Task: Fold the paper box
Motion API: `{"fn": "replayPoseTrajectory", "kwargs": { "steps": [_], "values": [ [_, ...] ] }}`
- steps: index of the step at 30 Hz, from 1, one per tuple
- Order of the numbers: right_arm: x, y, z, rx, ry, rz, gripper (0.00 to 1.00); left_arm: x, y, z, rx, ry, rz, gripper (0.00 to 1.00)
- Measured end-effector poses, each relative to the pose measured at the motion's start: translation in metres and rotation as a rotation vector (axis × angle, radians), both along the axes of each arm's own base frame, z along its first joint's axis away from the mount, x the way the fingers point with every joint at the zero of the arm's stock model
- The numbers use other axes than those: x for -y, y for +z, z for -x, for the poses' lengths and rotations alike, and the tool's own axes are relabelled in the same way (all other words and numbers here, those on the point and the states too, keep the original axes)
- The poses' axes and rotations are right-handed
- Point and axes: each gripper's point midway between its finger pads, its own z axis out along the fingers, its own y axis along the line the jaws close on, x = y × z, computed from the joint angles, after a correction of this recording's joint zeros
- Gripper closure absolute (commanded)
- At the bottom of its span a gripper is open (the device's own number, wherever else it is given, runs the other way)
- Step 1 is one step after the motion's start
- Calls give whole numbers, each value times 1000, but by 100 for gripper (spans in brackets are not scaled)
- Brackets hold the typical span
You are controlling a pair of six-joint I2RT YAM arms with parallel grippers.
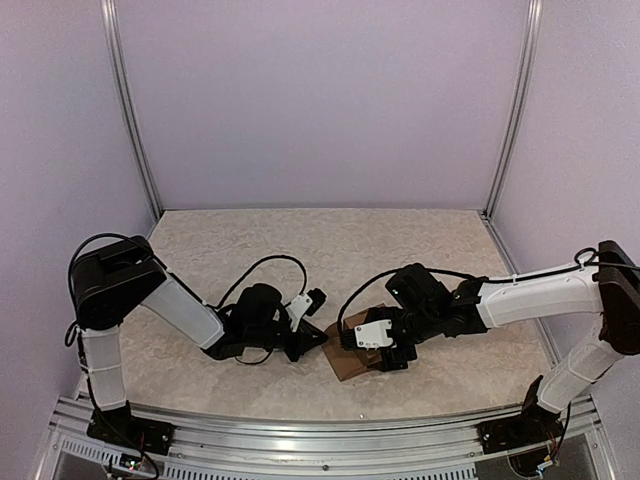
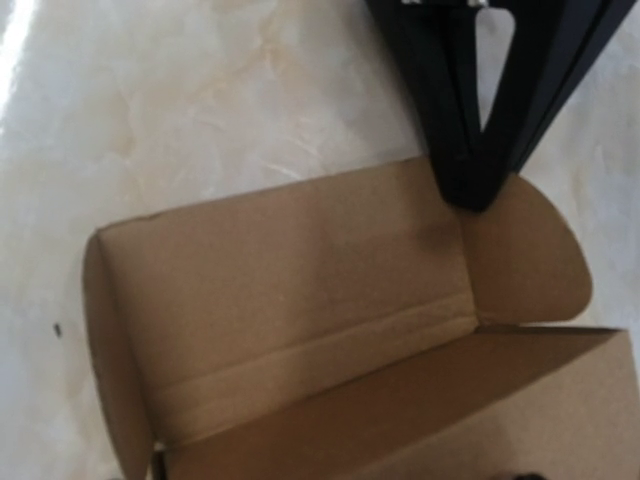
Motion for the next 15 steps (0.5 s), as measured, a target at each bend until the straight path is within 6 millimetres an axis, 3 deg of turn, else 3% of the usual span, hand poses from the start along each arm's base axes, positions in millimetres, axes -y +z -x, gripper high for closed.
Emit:
{"fn": "replayPoseTrajectory", "kwargs": {
  "steps": [15],
  "values": [
    [0, 0, 0, -1, 4, 0, 18, 1, 0, 1, 16, -7, -6, 100]
  ]
}}
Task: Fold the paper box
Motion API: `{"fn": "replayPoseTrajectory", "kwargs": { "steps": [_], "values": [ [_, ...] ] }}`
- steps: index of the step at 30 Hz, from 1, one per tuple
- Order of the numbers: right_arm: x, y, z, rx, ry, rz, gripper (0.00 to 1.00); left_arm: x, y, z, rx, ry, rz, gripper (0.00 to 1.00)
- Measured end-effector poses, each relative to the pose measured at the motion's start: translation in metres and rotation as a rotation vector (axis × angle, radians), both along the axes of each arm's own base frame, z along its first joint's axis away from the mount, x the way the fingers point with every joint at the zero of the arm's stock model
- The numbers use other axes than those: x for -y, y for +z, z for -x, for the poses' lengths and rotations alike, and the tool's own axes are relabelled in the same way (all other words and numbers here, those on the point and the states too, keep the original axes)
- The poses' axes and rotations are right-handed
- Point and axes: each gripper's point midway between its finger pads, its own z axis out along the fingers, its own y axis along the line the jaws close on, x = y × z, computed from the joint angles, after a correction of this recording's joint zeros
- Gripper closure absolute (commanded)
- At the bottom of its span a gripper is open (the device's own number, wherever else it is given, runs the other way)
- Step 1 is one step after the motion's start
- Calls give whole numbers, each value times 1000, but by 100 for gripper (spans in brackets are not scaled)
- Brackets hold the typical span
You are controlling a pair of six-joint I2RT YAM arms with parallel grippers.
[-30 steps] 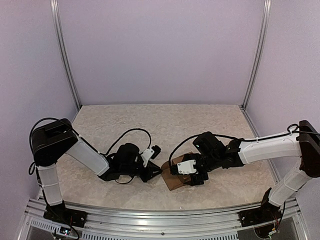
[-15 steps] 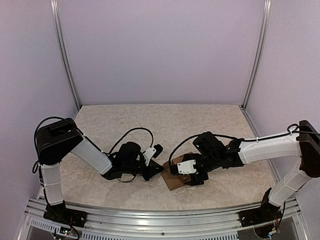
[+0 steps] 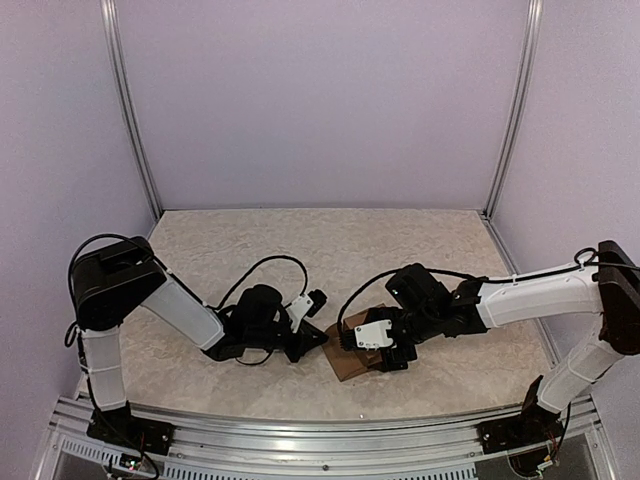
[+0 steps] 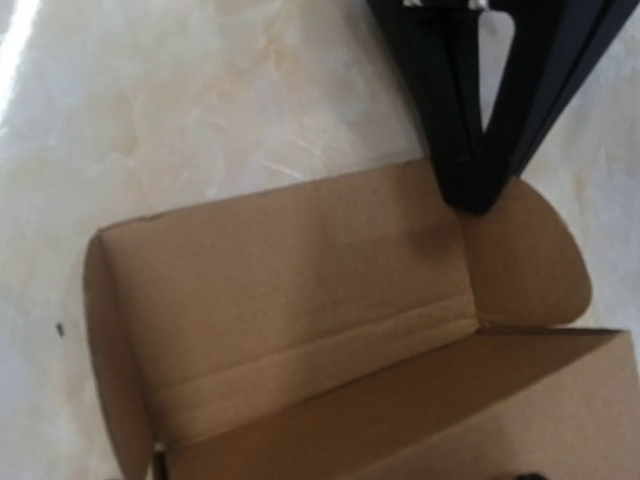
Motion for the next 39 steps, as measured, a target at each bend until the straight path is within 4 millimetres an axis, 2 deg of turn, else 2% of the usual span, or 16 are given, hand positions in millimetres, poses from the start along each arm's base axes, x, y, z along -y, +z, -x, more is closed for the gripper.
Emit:
{"fn": "replayPoseTrajectory", "kwargs": {
  "steps": [2, 5, 10, 15, 21, 30, 39],
  "values": [
    [0, -1, -1, 2, -3, 3, 18, 0, 0, 1, 15, 3, -5, 99],
    [1, -1, -1, 4, -4, 4, 18, 0, -1, 3, 30, 10, -9, 92],
    [0, -1, -1, 4, -3, 4, 18, 2, 1, 4, 42, 13, -1, 92],
    [0, -1, -1, 3, -3, 4, 18, 3, 5, 2, 47, 11, 15, 96],
    [0, -1, -1, 3, -2, 3, 18, 4, 8, 2, 45, 7, 28, 90],
    [-1, -1, -1, 2, -1, 3, 18, 4, 9, -1, 45, 11, 33, 100],
    [-1, -1, -2, 2, -2, 3, 20, 3, 9, -1, 46, 12, 35, 100]
  ]
}}
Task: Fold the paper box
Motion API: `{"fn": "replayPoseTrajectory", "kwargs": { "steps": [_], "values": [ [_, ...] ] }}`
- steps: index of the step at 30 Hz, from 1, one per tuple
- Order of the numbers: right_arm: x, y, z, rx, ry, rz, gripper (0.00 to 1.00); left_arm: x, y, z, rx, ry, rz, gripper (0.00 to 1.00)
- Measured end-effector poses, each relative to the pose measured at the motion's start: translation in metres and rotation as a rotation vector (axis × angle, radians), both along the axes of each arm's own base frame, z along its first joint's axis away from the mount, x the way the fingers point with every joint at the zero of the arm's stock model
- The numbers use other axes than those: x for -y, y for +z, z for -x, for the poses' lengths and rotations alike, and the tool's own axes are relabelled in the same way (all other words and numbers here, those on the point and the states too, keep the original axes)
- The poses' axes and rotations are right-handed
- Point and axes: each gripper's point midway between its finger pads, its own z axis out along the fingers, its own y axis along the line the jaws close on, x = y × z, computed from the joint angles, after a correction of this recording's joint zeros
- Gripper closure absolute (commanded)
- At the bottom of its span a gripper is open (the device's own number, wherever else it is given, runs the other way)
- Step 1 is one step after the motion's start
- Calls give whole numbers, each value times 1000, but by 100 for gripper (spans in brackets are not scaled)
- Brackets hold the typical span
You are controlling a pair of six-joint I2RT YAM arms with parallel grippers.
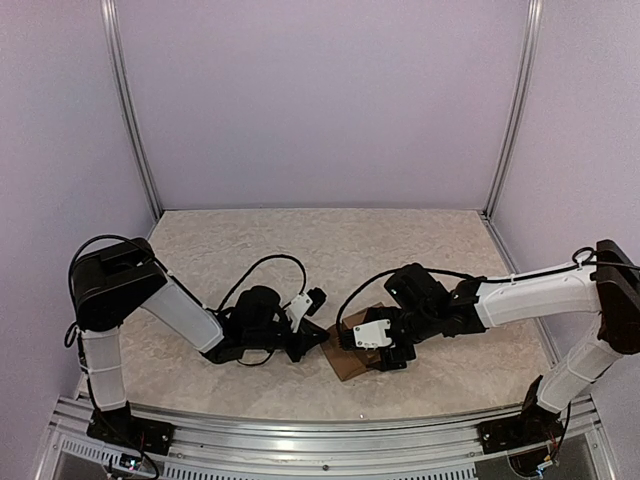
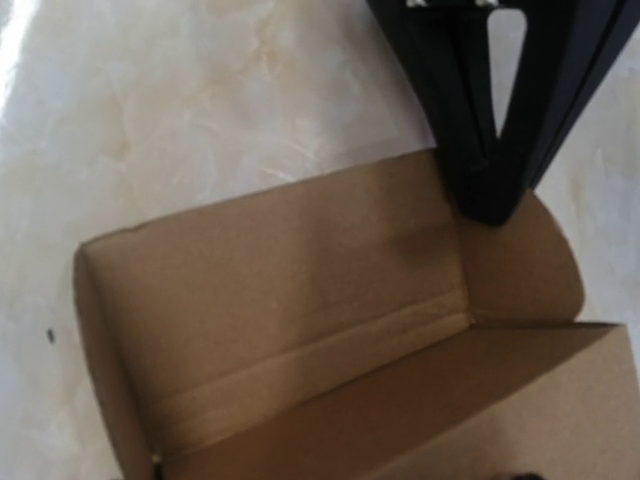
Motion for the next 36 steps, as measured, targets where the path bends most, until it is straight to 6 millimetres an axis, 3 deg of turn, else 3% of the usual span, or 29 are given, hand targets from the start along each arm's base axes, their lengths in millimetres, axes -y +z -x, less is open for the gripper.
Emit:
{"fn": "replayPoseTrajectory", "kwargs": {
  "steps": [18, 22, 24, 32, 36],
  "values": [
    [-6, -1, 3, -19, 20, -19, 20, -12, 0, 17, 61, 28, 47, 100],
    [-7, -1, 4, -25, 26, -23, 20, -13, -1, 19, 78, 36, 52, 85],
    [-7, -1, 4, -25, 27, -24, 20, -14, -3, 18, 79, 42, 46, 83],
    [-7, -1, 4, -26, 27, -24, 20, -1, 11, 5, 105, 58, 66, 91],
    [-7, -1, 4, -26, 27, -24, 20, -1, 8, 5, 94, 58, 54, 92]
  ]
}}
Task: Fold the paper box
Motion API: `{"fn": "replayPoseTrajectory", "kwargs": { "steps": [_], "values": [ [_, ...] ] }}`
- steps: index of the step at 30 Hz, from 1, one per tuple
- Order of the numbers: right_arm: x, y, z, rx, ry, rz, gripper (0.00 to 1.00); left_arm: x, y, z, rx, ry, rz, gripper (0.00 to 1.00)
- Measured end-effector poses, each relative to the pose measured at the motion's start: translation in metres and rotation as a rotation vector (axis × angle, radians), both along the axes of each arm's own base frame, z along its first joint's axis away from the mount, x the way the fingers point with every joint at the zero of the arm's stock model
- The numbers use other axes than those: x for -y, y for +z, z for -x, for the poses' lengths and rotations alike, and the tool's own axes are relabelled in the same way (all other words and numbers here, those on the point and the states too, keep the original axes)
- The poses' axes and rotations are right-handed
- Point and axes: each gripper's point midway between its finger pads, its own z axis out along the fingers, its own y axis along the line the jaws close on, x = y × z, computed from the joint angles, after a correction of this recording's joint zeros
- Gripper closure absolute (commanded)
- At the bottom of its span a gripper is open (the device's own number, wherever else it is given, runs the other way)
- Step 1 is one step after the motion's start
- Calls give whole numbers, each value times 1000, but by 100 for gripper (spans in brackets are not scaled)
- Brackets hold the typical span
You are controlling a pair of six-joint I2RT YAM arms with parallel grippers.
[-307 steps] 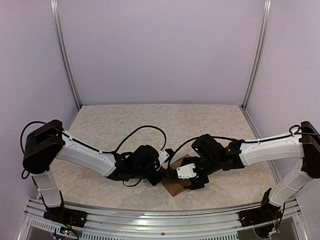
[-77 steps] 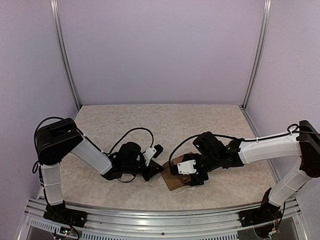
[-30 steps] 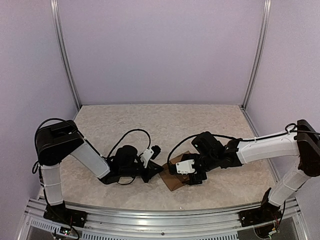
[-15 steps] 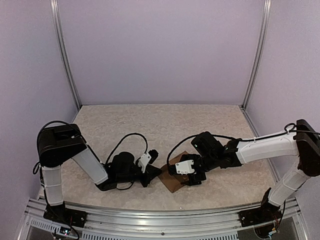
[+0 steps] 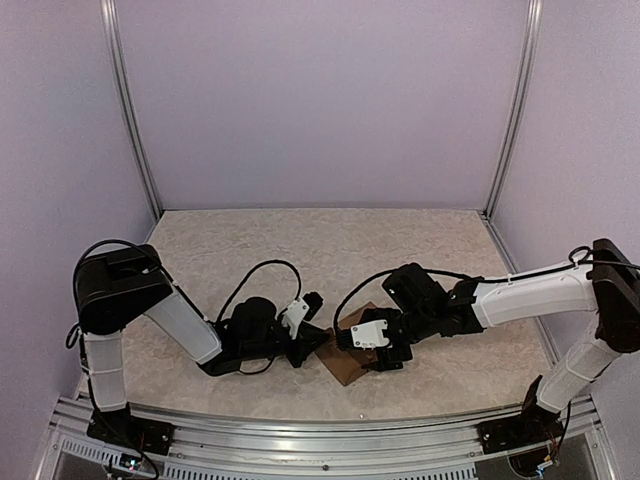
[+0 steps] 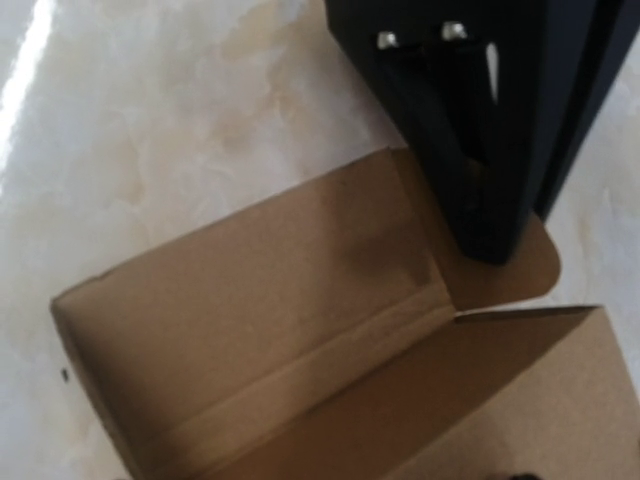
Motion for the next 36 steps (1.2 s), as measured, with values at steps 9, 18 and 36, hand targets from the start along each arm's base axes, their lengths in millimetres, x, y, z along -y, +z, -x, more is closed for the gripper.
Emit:
{"fn": "replayPoseTrajectory", "kwargs": {
  "steps": [9, 18, 36],
  "values": [
    [0, 0, 0, 0, 0, -1, 20, -7, -6, 4, -39, 8, -23, 100],
    [-1, 0, 0, -3, 1, -4, 20, -7, -6, 12, -27, 10, -31, 100],
    [0, 0, -1, -23, -5, -10, 20, -1, -7, 12, 69, 56, -109, 100]
  ]
}}
